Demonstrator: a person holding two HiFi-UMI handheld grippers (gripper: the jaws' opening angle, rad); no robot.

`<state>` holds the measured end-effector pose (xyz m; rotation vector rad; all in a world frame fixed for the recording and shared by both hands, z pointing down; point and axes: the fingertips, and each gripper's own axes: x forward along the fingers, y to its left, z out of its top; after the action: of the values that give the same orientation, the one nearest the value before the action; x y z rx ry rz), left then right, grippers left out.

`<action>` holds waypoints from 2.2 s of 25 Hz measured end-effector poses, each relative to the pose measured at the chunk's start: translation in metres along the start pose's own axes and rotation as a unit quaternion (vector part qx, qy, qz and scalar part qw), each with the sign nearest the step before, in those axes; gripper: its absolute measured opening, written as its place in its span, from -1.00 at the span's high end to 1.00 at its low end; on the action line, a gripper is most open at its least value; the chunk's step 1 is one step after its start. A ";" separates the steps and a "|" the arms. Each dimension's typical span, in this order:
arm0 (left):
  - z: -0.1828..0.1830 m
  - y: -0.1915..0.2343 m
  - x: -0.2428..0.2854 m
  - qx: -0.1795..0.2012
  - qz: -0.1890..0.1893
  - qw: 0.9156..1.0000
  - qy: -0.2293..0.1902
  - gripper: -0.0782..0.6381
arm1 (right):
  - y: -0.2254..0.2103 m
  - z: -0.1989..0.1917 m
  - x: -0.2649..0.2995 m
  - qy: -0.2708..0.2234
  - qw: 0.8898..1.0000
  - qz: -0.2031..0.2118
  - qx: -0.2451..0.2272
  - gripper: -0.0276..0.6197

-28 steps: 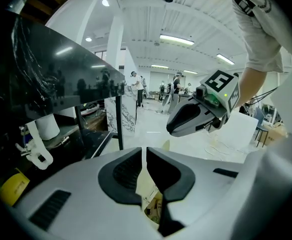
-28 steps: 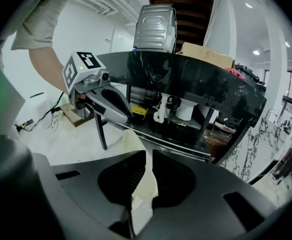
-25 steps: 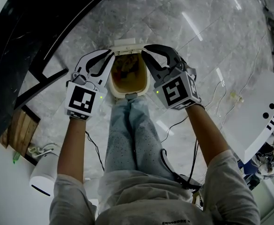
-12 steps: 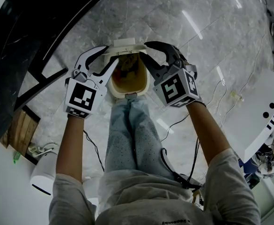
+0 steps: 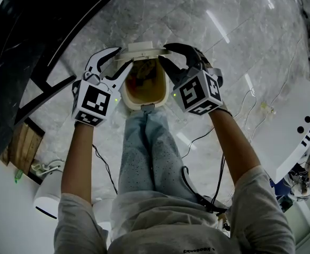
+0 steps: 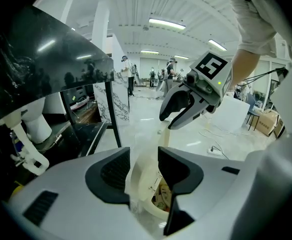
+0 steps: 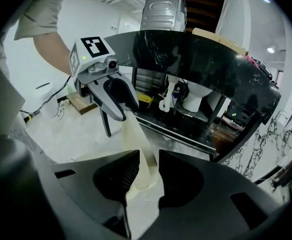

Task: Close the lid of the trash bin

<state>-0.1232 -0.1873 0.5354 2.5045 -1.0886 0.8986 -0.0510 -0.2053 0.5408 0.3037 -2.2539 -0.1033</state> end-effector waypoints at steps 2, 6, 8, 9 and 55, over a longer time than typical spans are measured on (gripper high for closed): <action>0.000 0.000 0.002 0.006 -0.002 1.000 0.003 0.32 | -0.002 0.000 0.002 -0.001 1.000 -0.001 0.000 0.56; -0.002 0.001 0.005 0.004 -0.004 1.000 0.006 0.32 | -0.005 -0.001 0.004 0.003 1.000 -0.003 -0.004 0.57; -0.001 -0.001 0.005 0.001 -0.005 1.000 0.005 0.32 | -0.005 -0.001 0.004 0.004 1.000 -0.004 -0.009 0.57; 0.000 -0.002 0.005 0.001 -0.006 1.000 0.005 0.32 | -0.005 -0.001 0.003 0.005 1.000 -0.003 -0.013 0.57; -0.066 -0.120 -0.026 0.118 0.030 0.992 0.021 0.46 | 0.117 -0.057 -0.030 0.028 0.988 0.005 -0.150 0.62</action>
<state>-0.0778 -0.0605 0.5703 2.6379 -1.1059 1.1544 -0.0104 -0.0830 0.5752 0.1308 -2.1454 -0.4197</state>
